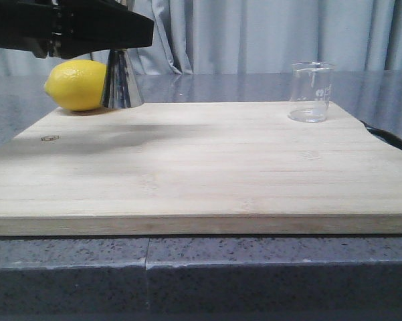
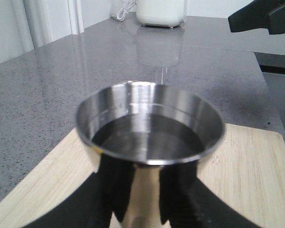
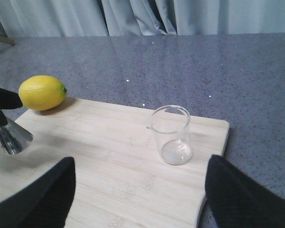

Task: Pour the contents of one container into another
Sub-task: 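Withdraw the right gripper from the beaker, then lower the filled jigger onto the board with the left gripper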

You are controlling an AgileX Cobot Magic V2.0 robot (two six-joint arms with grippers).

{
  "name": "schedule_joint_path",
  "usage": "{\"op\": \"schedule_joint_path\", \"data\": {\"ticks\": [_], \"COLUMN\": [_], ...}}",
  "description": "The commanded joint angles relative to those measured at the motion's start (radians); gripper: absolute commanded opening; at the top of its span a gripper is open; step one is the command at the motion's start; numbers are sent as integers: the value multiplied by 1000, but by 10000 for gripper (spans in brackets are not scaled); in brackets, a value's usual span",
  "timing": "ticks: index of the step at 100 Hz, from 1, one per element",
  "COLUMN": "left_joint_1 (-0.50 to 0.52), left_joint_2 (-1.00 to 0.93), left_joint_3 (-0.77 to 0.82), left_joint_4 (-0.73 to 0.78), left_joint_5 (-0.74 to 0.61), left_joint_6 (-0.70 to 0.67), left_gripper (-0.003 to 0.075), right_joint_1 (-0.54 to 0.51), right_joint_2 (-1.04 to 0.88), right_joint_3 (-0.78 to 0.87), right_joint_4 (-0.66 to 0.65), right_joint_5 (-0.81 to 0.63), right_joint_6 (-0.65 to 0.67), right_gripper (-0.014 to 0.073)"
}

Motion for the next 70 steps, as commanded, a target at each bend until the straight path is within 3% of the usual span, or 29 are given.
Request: {"op": "schedule_joint_path", "data": {"ticks": [1,36,56,70], "left_joint_1": [-8,-33,-83,-94], "left_joint_2": [-45,-45,-45,-45], "left_joint_3": [-26,-26,-26,-28], "left_joint_4": [-87,-87,-87,-87], "left_joint_5": [103,91,-9,-3], "left_joint_6": [-7,-5,17,20], "left_gripper": [218,218,218,218], "right_joint_1": [-6,-6,-6,-6], "right_joint_2": [-6,-6,-6,-6], "right_joint_3": [-24,-24,-24,-24], "right_joint_4": [-21,-21,-21,-21], "right_joint_5": [16,16,16,14], "right_joint_6": [2,2,2,2], "right_gripper": [512,512,512,512]}}
